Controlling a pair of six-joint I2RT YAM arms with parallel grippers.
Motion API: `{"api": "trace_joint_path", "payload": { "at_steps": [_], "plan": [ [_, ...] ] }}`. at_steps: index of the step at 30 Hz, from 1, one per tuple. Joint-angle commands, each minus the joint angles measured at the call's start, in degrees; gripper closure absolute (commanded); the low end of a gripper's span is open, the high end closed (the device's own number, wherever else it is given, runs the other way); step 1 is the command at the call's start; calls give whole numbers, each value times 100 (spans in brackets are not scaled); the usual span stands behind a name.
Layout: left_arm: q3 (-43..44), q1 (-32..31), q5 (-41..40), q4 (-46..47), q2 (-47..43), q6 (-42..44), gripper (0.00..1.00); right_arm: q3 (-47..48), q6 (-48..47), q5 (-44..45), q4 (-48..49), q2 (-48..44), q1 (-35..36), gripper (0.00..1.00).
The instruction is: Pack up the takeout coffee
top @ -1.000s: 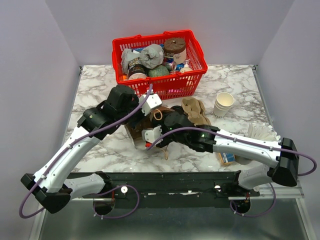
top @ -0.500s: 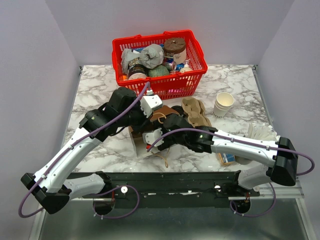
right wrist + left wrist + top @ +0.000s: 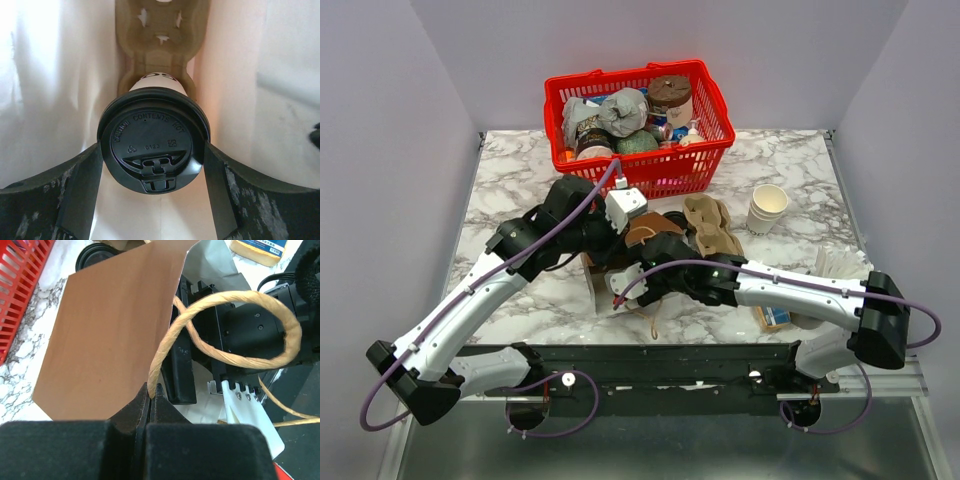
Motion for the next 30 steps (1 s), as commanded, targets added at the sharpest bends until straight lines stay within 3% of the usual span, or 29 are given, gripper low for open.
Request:
{"api": "trace_joint_path", "payload": {
  "at_steps": [1,19,30],
  "plan": [
    [-155,-25,107,118,-77,-97,100,159,-28,-98,-131,117,-70,100],
    [-94,72,132,92,28,-62,100,458,-160,456,-122,636,-298,99],
    [187,309,405,-58,362,-97,100,863,-362,334,-114,1022,-439,100]
  ]
}}
